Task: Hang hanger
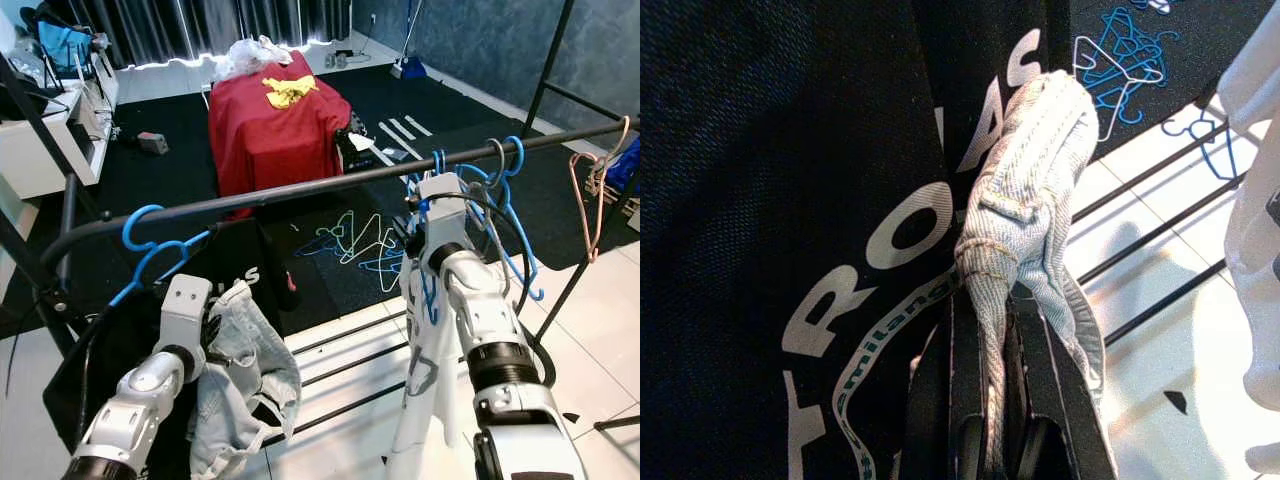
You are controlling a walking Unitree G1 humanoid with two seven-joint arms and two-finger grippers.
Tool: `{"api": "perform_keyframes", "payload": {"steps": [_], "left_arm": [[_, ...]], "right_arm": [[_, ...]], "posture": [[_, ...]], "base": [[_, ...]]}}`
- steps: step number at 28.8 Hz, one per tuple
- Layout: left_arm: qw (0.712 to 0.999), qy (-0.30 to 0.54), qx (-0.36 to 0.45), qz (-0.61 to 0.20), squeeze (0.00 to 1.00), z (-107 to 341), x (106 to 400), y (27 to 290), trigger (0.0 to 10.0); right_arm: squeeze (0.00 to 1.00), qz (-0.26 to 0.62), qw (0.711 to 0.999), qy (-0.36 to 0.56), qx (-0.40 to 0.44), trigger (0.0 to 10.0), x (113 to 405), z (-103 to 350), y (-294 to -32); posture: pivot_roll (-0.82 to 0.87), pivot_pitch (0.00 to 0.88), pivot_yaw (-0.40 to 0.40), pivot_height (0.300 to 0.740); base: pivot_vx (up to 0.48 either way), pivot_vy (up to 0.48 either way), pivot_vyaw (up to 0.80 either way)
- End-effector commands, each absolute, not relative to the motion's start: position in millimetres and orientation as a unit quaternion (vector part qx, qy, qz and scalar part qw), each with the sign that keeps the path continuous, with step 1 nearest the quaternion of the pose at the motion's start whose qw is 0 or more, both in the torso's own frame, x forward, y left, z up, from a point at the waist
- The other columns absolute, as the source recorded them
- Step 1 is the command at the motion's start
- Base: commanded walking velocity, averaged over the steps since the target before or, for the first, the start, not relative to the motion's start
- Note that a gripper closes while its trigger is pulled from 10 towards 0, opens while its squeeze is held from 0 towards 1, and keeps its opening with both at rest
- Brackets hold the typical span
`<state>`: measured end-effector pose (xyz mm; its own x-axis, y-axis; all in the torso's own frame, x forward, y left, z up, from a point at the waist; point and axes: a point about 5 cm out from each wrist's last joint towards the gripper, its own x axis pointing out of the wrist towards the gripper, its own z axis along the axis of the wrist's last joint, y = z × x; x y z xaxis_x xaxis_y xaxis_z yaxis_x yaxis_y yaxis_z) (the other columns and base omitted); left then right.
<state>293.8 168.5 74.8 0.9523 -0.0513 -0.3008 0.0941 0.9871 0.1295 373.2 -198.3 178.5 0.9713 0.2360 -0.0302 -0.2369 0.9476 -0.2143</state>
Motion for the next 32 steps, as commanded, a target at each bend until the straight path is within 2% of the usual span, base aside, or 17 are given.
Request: {"api": "perform_keyframes", "payload": {"steps": [1,7,8,9,10,20,21,22,23,24,25,27,30,32], "left_arm": [[0.986,0.144,0.082,-0.022,0.0,79,294,179,10.0],[0.986,0.145,0.083,-0.02,0.0,79,294,180,10.0],[0.986,0.146,0.083,-0.02,0.0,79,293,180,10.0],[0.986,0.146,0.083,-0.02,0.0,79,293,180,10.0],[0.986,0.146,0.083,-0.019,0.0,79,293,180,10.0],[0.985,0.149,0.083,-0.021,0.0,77,289,179,10.0],[0.985,0.148,0.083,-0.023,0.0,78,291,178,10.0],[0.985,0.148,0.083,-0.023,0.0,78,291,178,10.0],[0.985,0.147,0.083,-0.025,0.0,79,293,177,10.0],[0.985,0.147,0.083,-0.025,0.0,79,293,177,10.0],[0.985,0.146,0.083,-0.028,0.0,80,295,175,10.0],[0.985,0.146,0.082,-0.03,0.0,80,296,174,10.0],[0.985,0.145,0.082,-0.031,0.0,80,297,172,10.0],[0.986,0.145,0.079,-0.031,0.0,79,296,171,10.0]], "right_arm": [[1.0,0.118,0.987,-0.002,-0.108,10.0,374,180,-200],[1.0,0.119,0.986,-0.013,-0.114,10.0,372,180,-197],[0.53,0.117,0.987,-0.022,-0.111,10.0,370,180,-195],[0.53,0.117,0.987,-0.022,-0.111,10.0,370,180,-195],[0.0,0.118,0.987,-0.031,-0.108,10.0,367,179,-193],[0.0,0.119,0.988,-0.023,-0.098,10.0,346,156,-188],[0.0,0.077,0.992,-0.006,-0.096,10.0,342,149,-209],[0.0,0.077,0.992,-0.006,-0.096,10.0,342,149,-209],[0.0,0.03,0.995,0.001,-0.094,10.0,339,149,-232],[0.0,0.03,0.995,0.001,-0.094,10.0,339,149,-232],[0.0,-0.008,0.996,-0.004,-0.092,10.0,337,154,-250],[0.0,-0.026,0.995,-0.015,-0.09,10.0,335,160,-259],[0.0,-0.025,0.995,-0.031,-0.088,10.0,334,165,-258],[0.0,0.001,0.993,-0.065,-0.096,10.0,334,175,-245]], "posture": [[0.04,0.05,0.031,0.74],[0.04,0.05,0.033,0.74],[0.04,0.049,0.034,0.74],[0.04,0.049,0.034,0.74],[0.04,0.049,0.034,0.74],[0.03,0.048,0.047,0.74],[0.03,0.047,0.056,0.74],[0.03,0.047,0.056,0.74],[0.02,0.047,0.06,0.74],[0.02,0.047,0.06,0.74],[0.01,0.045,0.063,0.74],[0.01,0.046,0.063,0.74],[0.01,0.045,0.061,0.74],[0.01,0.045,0.051,0.74]], "base": [[0.0,0.0,0.0],[0.0,0.0,0.0],[0.0,0.0,0.0],[0.0,0.0,0.0],[0.0,0.0,0.0],[0.0,0.0,0.0],[0.0,0.0,0.0],[0.0,0.0,0.0],[0.0,0.0,0.0],[0.0,0.0,0.0],[0.0,0.0,0.0],[0.0,0.0,0.0],[0.0,0.0,0.0],[0.0,0.0,0.0]]}}
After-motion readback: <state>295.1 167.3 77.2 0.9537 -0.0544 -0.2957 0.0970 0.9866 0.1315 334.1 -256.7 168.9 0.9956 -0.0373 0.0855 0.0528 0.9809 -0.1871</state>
